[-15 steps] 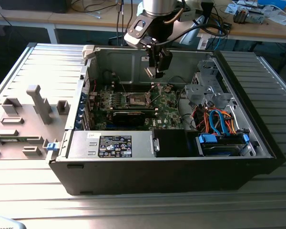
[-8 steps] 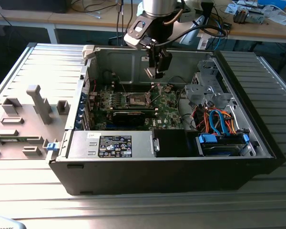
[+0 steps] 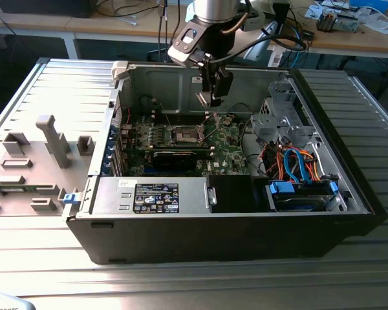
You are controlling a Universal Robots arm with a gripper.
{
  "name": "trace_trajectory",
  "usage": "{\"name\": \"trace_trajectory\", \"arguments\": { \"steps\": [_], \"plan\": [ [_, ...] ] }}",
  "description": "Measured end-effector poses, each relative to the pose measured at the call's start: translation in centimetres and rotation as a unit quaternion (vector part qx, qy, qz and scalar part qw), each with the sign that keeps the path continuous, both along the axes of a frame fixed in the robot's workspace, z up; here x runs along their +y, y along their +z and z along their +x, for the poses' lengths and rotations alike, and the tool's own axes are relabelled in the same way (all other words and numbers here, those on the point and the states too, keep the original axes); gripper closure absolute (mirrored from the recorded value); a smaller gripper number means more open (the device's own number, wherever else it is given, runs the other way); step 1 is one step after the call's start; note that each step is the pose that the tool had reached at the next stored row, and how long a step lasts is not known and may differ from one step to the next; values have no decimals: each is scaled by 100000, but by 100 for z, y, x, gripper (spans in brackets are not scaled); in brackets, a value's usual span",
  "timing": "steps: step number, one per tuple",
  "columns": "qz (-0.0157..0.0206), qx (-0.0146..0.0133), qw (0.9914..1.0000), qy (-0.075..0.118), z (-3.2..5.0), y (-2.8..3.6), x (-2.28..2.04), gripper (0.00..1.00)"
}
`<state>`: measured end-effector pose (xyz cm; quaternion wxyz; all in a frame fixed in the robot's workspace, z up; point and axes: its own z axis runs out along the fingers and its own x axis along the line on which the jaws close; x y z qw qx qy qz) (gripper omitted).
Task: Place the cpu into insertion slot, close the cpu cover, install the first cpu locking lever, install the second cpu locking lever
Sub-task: 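Place the cpu into insertion slot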
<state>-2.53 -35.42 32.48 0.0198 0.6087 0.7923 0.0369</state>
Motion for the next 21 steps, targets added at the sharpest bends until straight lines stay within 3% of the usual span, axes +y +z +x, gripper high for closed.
{"name": "trace_trajectory", "arguments": {
  "steps": [21],
  "plan": [
    [-1, 0, 99996, -858, 0, -8, 0, 45]
  ]
}}
